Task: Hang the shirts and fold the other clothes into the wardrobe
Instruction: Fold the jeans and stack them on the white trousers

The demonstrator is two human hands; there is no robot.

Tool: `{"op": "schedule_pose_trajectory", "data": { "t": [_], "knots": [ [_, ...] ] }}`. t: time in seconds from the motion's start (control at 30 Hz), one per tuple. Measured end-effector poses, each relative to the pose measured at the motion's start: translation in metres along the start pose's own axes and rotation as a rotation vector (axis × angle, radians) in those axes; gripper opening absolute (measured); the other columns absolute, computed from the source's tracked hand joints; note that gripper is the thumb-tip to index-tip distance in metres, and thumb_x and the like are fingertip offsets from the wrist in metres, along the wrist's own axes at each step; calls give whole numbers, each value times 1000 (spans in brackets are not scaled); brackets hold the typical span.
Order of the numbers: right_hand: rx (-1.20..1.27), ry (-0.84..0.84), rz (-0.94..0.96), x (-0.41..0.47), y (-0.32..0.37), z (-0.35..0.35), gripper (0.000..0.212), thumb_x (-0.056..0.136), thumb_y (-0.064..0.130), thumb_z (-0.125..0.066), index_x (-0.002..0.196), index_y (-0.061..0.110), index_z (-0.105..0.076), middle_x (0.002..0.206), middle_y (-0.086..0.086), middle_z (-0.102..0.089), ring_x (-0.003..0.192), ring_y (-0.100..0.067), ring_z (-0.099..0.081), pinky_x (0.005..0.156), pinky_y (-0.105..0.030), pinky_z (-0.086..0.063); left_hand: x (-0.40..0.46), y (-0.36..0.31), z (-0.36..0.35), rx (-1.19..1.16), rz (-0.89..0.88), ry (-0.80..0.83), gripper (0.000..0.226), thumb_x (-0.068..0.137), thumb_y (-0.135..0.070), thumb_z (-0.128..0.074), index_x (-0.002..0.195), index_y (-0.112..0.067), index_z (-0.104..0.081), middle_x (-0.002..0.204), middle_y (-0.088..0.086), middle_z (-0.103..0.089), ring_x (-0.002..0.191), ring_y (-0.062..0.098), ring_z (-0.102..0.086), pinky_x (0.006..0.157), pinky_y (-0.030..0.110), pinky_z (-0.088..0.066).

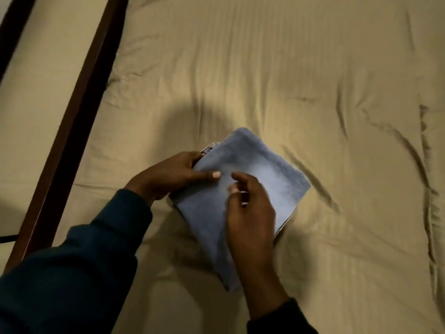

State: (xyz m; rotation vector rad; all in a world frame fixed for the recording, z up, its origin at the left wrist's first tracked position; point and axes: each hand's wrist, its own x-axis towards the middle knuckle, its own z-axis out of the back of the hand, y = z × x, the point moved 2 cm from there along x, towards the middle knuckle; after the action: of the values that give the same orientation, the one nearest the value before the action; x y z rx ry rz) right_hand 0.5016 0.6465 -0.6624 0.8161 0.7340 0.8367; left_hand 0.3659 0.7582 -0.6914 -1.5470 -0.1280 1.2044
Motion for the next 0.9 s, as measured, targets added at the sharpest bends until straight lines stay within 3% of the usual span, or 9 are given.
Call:
{"op": "schedule_pose_trajectory", "data": {
  "t": [0.07,0.13,0.23,0.33,0.43,0.5,0.57,0.63,0.9],
  "knots": [
    [-170,-117,166,5,-21,9,34,90,11,-52,119,22,-65,115,6,-65,107,-12,-57,97,-34,-46,7,4,-2,57,-21,-35,48,79,-47,-80,119,-23,-68,110,-4,-75,100,12,-71,95,44,-56],
    [-387,-116,275,15,-41,11,42,91,19,-51,132,19,-62,136,-1,-60,127,-20,-52,106,-37,-41,7,6,-1,72,-35,-95,41,83,-42,-78,119,-24,-68,109,-6,-74,99,11,-70,93,42,-57],
    [-590,71,370,30,-60,-3,53,99,33,-43,152,24,-40,162,-1,-30,152,-21,-20,117,-40,-23,6,21,11,126,-4,-191,38,85,-42,-76,117,-24,-67,107,-5,-72,98,14,-68,90,40,-56],
    [-708,239,440,36,-68,-23,57,104,45,-33,158,31,-21,167,6,-6,154,-16,5,123,-42,-7,3,32,9,158,99,-418,33,91,-32,-68,121,-20,-62,112,0,-68,103,21,-65,84,34,-52],
    [-836,205,481,35,-73,-32,57,106,50,-29,158,31,-17,167,3,-3,154,-18,5,124,-47,-1,4,23,-31,787,-108,-762,51,98,-23,-46,148,-12,-41,152,16,-43,138,33,-43,111,44,-39],
    [-893,84,440,35,-78,-30,55,106,48,-27,158,30,-21,167,-2,-7,155,-22,-1,122,-53,-8,15,30,-54,982,-318,-643,60,104,-32,-31,160,-17,-16,167,10,-8,154,29,-10,123,48,-17],
    [-912,-44,269,39,-92,-22,58,105,50,-23,159,30,-15,168,-3,-4,154,-23,-1,121,-56,-11,29,50,-56,1038,-331,-518,62,107,-44,-25,161,-21,-5,168,4,4,155,23,8,125,49,-8],
    [-850,-93,139,44,-105,-18,60,104,50,-21,160,31,-8,168,-1,0,154,-21,3,120,-58,-13,37,67,-51,1037,-292,-495,67,106,-48,-30,161,-21,-2,168,3,8,154,22,12,125,49,-6],
    [-865,-162,141,61,-141,-45,61,103,48,-29,159,27,-17,167,-5,-7,154,-21,-3,120,-56,-12,61,85,-56,1078,-314,-559,69,103,-49,-32,160,-16,-10,168,8,1,155,26,4,124,51,-11]
  ]
}}
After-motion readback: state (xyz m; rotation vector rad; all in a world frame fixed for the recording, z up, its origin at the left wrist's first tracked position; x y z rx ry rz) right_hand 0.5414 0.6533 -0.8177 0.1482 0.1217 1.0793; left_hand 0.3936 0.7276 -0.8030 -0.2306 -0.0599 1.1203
